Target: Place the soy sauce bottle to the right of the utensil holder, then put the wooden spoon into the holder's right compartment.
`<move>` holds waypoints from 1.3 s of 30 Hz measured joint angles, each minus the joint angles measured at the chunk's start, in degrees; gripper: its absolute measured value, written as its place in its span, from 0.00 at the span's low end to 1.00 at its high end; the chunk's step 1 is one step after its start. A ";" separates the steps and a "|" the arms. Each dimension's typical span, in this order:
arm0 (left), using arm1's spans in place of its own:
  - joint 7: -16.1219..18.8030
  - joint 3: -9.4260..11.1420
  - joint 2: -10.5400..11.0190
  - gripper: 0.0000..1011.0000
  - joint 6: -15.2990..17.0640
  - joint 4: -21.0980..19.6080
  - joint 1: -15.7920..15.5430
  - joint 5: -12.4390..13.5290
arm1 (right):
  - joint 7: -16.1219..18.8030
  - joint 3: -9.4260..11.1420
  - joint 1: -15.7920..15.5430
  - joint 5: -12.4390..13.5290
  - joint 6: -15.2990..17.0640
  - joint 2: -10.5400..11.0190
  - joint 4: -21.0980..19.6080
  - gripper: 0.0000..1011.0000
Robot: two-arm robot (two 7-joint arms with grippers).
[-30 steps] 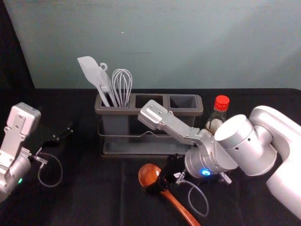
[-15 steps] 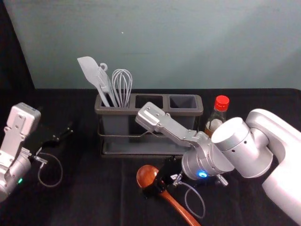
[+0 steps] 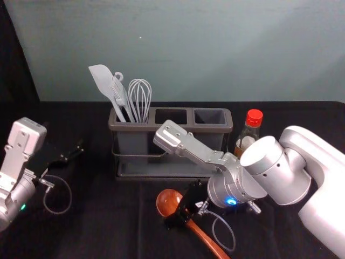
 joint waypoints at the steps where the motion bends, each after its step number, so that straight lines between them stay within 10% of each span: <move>1: 0.00 0.00 0.00 1.00 0.00 0.00 0.00 0.01 | 0.10 -0.06 0.04 -0.13 0.00 -0.03 0.04 0.99; 39: 0.00 0.00 0.00 1.00 0.00 0.00 0.00 0.00 | 1.49 -0.63 0.08 -3.51 -1.43 -0.85 1.27 0.99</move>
